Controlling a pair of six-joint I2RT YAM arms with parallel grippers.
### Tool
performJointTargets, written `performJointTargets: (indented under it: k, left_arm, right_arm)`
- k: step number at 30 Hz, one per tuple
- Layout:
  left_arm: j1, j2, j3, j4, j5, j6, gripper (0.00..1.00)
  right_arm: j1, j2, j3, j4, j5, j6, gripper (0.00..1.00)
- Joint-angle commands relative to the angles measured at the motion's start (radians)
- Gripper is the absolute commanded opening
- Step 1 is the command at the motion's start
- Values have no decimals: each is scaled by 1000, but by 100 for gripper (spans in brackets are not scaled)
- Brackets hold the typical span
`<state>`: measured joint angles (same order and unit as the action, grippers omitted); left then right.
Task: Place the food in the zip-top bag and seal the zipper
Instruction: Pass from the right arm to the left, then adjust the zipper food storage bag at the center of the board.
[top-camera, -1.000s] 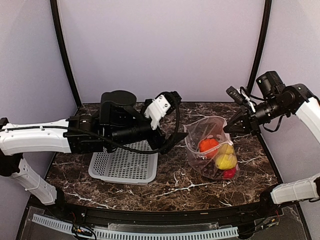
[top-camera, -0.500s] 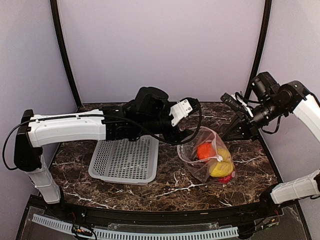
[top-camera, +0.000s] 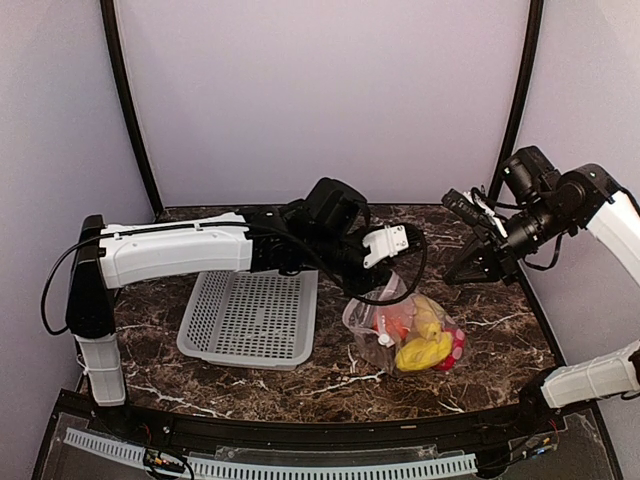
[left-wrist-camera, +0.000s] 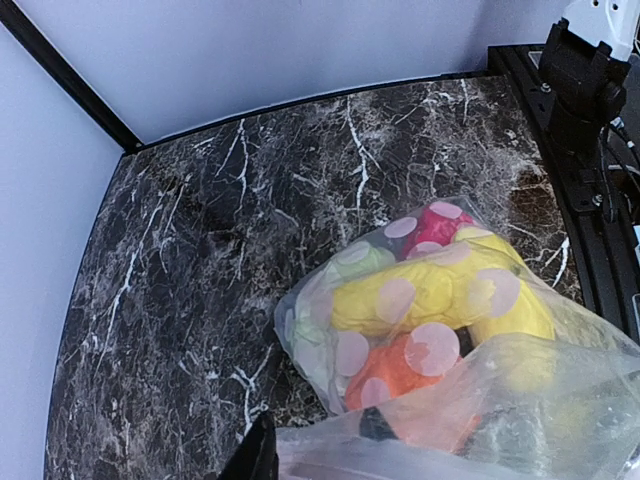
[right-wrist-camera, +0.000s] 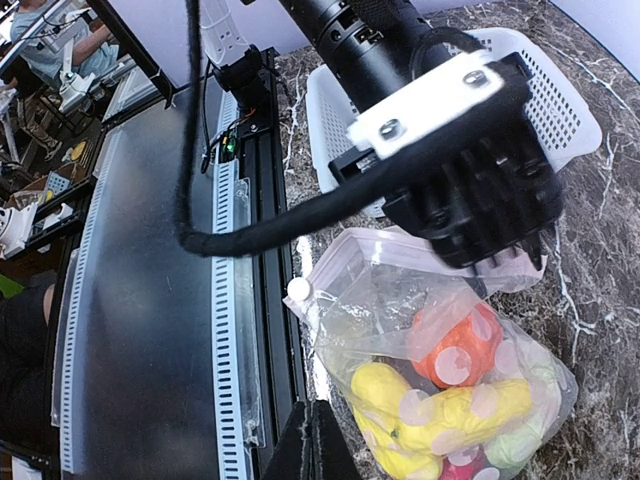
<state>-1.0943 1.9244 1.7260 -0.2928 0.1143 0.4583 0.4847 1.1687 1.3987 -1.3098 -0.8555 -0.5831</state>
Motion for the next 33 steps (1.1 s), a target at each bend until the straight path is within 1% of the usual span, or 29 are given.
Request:
performJointTargets:
  k: [1,3,4,6,8,12,13,14,16,17,18,20,21,23,25,29,33]
  left_arm:
    - [-4,-65,-6,-45,101,14,25]
    - [-4,-100,-37,-36,97,4,19]
    - [-4,-110,-45,-35,88,-6,11]
    - [-4,-142,-63,-36,54,-26,5]
    - [-4,-170,-79,-30,22,-54,2]
    - [-5,-197,-75,-32,-74,-130,1]
    - [-4,-194,-49,-52,-88,-171,1]
    - [-4,-188,-25,-70,-142,-192,1]
    - [-5,-156,70,-155,-210,-266,1]
    - [-4,-132,147,-221,-235,-327,1]
    - [-4,-117,222,-260,-274,-359,1]
    - [0,-64,330,-401,-311,-461,1]
    - [5,-54,356,-432,-315,-534,1]
    - [15,-34,411,-495,-307,-631,1]
    - [20,-27,427,-513,-257,-692,1]
    - [20,-12,424,-511,-217,-746,1]
    - [29,-5,396,-494,-232,-772,1]
  right_arm:
    - [8,-17,-24,25,1,-9,2]
    - [8,-16,-34,27,-14,-17,2]
    - [8,-16,-40,27,-21,-23,2]
    - [8,-23,-62,44,-24,-26,3]
    - [10,-31,-93,70,-15,-28,5]
    - [35,-33,-123,115,19,-22,8]
    - [43,-35,-120,125,25,-18,9]
    - [53,-38,-113,130,31,-15,11]
    - [71,-47,-97,141,50,-14,14]
    - [79,-54,-92,147,59,-13,15]
    - [84,-62,-90,156,66,-13,17]
    - [93,-89,-98,185,98,0,21]
    - [96,-100,-108,210,123,13,21]
    - [103,-128,-140,281,174,31,25]
    - [114,-150,-177,348,231,46,28]
    - [152,-170,-219,468,272,57,34]
    - [219,-131,-199,559,303,87,34]
